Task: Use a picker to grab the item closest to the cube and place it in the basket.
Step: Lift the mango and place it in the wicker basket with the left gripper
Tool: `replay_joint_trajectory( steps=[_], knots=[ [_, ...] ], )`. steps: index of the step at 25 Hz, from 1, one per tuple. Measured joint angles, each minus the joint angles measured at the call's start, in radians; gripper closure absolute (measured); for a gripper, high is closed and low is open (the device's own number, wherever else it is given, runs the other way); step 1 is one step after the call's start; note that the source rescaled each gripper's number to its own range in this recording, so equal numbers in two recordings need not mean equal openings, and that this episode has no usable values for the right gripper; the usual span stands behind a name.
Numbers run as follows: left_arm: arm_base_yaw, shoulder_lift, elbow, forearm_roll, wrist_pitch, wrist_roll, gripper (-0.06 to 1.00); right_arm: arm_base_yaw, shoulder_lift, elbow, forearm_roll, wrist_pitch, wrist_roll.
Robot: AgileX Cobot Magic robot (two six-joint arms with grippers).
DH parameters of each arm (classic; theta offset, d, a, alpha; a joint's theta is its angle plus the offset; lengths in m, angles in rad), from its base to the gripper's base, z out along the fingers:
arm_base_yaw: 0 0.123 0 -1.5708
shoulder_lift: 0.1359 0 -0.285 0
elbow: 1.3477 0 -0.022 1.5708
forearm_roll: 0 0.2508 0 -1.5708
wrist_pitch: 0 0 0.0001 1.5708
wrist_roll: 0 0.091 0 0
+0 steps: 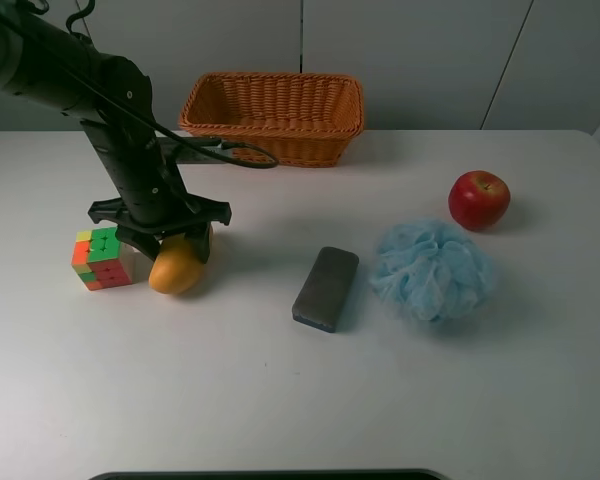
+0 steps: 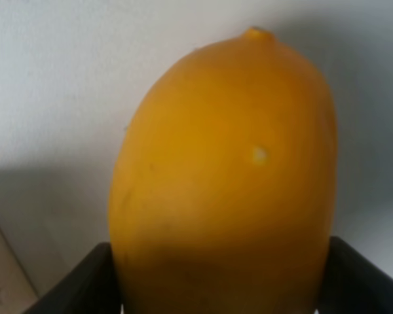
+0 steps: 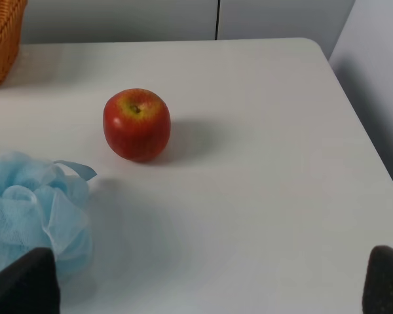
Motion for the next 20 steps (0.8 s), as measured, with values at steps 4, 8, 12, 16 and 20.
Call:
replay_joint_trajectory(
  steps=[4, 8, 12, 16, 20],
  knots=[
    [0.0, 0.0, 0.0, 0.0, -0.004, 0.011, 0.93, 0.0, 0.0, 0.0, 0.0, 0.0, 0.0],
    [0.0, -0.015, -0.002, 0.002, -0.004, 0.015, 0.93, 0.0, 0.0, 0.0, 0.0, 0.0, 0.0],
    [0.0, -0.121, -0.023, 0.004, 0.009, 0.017, 0.93, 0.0, 0.0, 0.0, 0.0, 0.0, 0.0],
    [0.0, -0.247, -0.108, 0.009, 0.022, 0.017, 0.93, 0.0, 0.0, 0.0, 0.0, 0.0, 0.0],
    [0.0, -0.293, -0.257, 0.07, -0.078, 0.041, 0.93, 0.0, 0.0, 0.0, 0.0, 0.0, 0.0]
  ],
)
